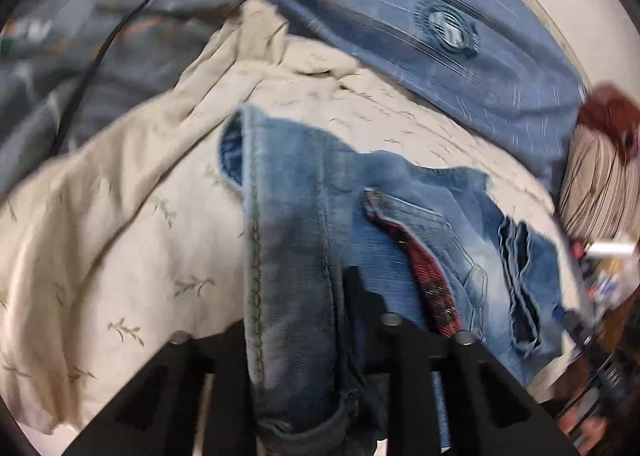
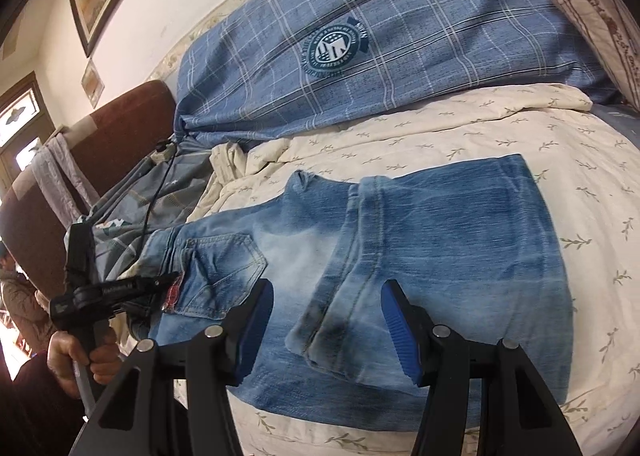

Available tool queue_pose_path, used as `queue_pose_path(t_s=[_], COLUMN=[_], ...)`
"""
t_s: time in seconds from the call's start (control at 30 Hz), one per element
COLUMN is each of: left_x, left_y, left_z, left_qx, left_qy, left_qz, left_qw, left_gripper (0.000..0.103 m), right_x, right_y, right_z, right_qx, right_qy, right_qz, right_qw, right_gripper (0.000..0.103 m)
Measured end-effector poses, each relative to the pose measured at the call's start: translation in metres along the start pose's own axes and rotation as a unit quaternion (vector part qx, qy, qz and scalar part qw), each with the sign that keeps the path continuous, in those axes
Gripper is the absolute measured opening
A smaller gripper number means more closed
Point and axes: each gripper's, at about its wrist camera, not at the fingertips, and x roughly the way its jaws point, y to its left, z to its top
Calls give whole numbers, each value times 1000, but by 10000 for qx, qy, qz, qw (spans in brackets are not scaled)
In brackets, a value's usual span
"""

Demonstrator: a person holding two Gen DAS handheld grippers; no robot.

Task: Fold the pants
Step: 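Lift the cuff with the left gripper and fold it over the jeans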

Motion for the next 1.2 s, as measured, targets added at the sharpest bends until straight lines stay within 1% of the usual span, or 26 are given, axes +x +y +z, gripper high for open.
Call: queue_pose_path(t_s=[0.1, 0.17, 0.23, 0.4, 0.5, 0.6, 0.67, 0.73, 0.8, 0.83, 0.87, 0.9, 0.93, 0.97, 1.0, 1.03, 1.07, 1.1, 1.13, 1.2], left_x=[-8, -17, -28, -62, -71, -68, -57, -39, -17, 1, 11, 16, 18, 16, 11, 1, -11, -24, -39, -47], left_y=[-1, -7, -19, -75, -126, -175, -216, -259, -290, -307, -318, -329, -341, -352, -358, -362, -363, -361, -351, -330], left_z=[4, 5, 8, 21, 21, 14, 4, -12, -25, -33, -39, -45, -49, -50, -48, -44, -37, -32, -23, -9], left_qx=[-89, 21, 149, 740, 1317, 1718, 2014, 2280, 2344, 2367, 2392, 2428, 2487, 2541, 2594, 2694, 2813, 2893, 2924, 2815], left_qy=[-92, -179, -286, -570, -606, -496, -364, -194, 53, 287, 425, 510, 528, 501, 465, 348, 102, -164, -475, -711], left_qz=[-70, -60, -136, -415, -610, -816, -941, -1000, -1083, -1234, -1519, -1726, -1792, -1821, -1894, -1982, -1973, -1886, -1720, -1446], left_qw=[9999, 9998, 9994, 9948, 9876, 9805, 9743, 9683, 9661, 9633, 9581, 9532, 9504, 9486, 9459, 9418, 9391, 9383, 9395, 9459], left_gripper=[16, 15, 14, 13, 13, 13, 12, 12, 12, 11, 11, 11, 11, 13, 17, 22, 26, 37, 50, 58], right_x=[-3, -6, -10, -29, -51, -70, -83, -95, -105, -110, -113, -115, -118, -120, -120, -120, -120, -120, -122, -122], right_y=[-5, -6, -9, -29, -54, -76, -91, -103, -115, -123, -130, -137, -146, -152, -156, -160, -162, -163, -162, -153], right_z=[1, 2, 3, 9, 12, 14, 14, 14, 13, 13, 12, 11, 9, 8, 8, 8, 8, 8, 9, 13], right_qx=[98, 81, 82, 357, 762, 1136, 1302, 1407, 1525, 1623, 1709, 1814, 1942, 2042, 2114, 2182, 2209, 2218, 2201, 2055], right_qy=[-46, -83, -153, -413, -687, -907, -1043, -1169, -1274, -1309, -1329, -1345, -1365, -1372, -1368, -1358, -1360, -1371, -1399, -1463], right_qz=[10, -28, -78, -227, -334, -417, -530, -630, -705, -735, -757, -782, -812, -839, -864, -898, -924, -933, -907, -813], right_qw=[9999, 9999, 9998, 9983, 9942, 9885, 9846, 9811, 9775, 9753, 9733, 9710, 9680, 9656, 9639, 9622, 9614, 9609, 9611, 9642], right_gripper=[59, 59, 59, 59, 59, 59, 59, 59, 59, 59, 59, 59, 59, 59, 59, 59, 59, 59, 59, 59])
